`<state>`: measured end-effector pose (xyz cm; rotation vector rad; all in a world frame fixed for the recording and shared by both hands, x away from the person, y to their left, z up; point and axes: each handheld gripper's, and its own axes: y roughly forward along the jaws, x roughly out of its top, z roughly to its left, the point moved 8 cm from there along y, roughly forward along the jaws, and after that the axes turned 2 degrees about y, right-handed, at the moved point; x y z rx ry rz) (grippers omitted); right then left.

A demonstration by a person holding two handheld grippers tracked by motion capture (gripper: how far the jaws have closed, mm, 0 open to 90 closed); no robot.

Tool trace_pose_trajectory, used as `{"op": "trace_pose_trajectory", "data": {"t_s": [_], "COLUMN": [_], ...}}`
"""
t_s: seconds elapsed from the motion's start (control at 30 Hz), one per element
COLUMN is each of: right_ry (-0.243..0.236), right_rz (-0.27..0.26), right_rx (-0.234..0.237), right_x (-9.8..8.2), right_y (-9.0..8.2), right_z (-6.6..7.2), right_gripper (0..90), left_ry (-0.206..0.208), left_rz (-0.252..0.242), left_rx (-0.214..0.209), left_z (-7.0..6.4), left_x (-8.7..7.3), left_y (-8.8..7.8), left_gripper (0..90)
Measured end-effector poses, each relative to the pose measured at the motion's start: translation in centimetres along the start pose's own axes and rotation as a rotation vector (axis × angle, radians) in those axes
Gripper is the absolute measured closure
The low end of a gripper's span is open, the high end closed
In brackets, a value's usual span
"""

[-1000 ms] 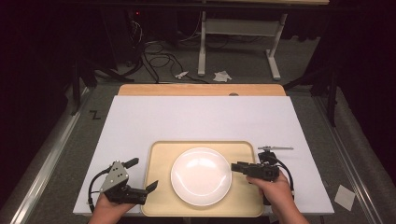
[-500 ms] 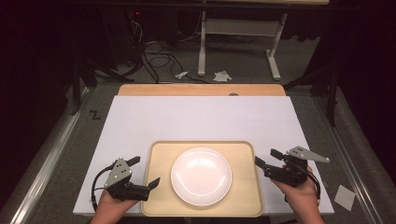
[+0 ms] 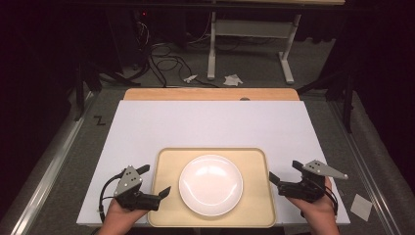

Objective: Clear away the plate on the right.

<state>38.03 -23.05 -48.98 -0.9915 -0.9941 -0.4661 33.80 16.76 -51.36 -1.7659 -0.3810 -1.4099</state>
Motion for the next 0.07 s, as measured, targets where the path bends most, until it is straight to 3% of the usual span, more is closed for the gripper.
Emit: {"op": "trace_pose_trajectory", "data": {"t_s": [0.07], "right_ry": [-0.001], "right_rz": [-0.021], "right_rx": [0.0], "right_x": [0.22], "right_y": [-0.08], "right_z": [-0.2], "right_gripper": [0.1], "left_ry": [-0.006], "left_rz": [-0.001], "left_rx": [0.0], "left_z": [0.01], "left_x": [0.0], "left_y": [-0.02], "left_gripper": [0.3]}}
